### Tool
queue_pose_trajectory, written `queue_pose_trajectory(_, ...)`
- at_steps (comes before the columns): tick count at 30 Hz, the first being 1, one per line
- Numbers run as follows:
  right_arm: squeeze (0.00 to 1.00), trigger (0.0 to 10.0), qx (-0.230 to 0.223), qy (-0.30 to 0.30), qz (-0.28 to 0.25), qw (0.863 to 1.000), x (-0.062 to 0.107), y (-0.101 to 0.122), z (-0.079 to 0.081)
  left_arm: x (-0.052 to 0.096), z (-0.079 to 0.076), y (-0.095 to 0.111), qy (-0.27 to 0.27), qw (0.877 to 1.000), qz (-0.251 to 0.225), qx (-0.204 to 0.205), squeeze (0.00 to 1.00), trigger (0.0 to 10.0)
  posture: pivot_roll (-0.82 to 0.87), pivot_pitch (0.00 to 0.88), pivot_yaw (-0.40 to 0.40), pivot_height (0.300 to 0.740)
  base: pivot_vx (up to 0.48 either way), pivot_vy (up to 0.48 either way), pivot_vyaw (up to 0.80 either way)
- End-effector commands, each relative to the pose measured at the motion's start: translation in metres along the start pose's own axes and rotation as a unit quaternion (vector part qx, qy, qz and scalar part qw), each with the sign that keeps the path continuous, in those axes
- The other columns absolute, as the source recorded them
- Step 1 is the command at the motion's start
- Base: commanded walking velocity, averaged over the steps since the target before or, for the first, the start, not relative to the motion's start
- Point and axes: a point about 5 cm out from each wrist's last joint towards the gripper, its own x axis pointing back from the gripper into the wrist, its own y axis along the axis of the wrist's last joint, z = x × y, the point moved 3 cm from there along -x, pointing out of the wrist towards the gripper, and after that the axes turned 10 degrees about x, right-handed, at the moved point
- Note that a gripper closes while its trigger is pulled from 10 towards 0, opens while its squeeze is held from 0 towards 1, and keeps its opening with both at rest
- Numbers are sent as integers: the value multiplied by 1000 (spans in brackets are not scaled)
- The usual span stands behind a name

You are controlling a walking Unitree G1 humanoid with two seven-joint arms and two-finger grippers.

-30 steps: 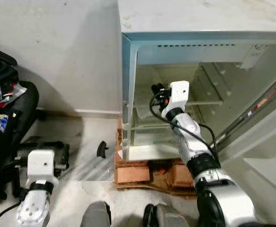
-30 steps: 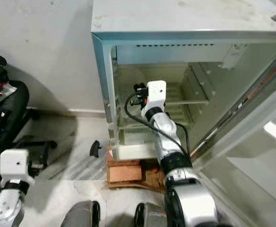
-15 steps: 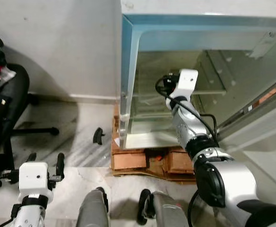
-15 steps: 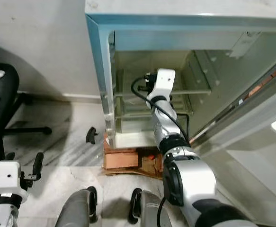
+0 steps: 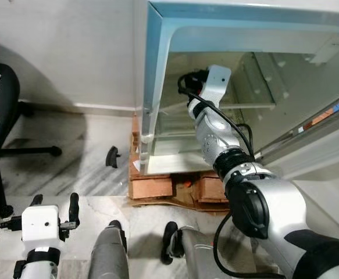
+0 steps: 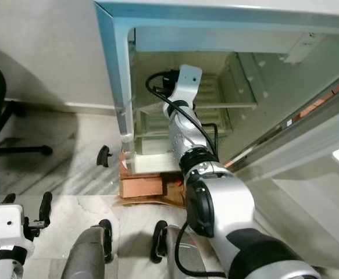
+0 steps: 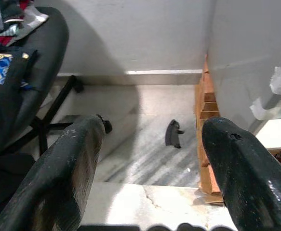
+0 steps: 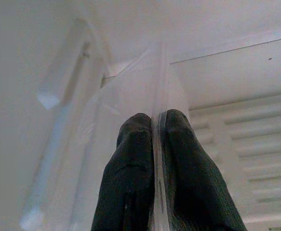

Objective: Restocking fridge

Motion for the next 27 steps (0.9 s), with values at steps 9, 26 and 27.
queue_pose_trajectory(9, 1000, 10000, 17, 4, 48, 999, 0, -12, 7, 6, 0, -5, 9, 1000, 17, -3, 0, 10000, 380, 352, -146, 740, 0, 0, 0)
queue_pose_trajectory(26, 1000, 10000, 152, 16, -8, 988, -8, 21, 4, -2, 3, -3, 19, 1000, 9, -9, 0, 10000, 384, 321, -147, 740, 0, 0, 0)
queue_pose_trajectory(27, 1000, 10000, 158, 20, -11, 987, -8, 21, 5, -2, 3, -3, 20, 1000, 9, -9, 0, 10000, 383, 320, -148, 740, 0, 0, 0)
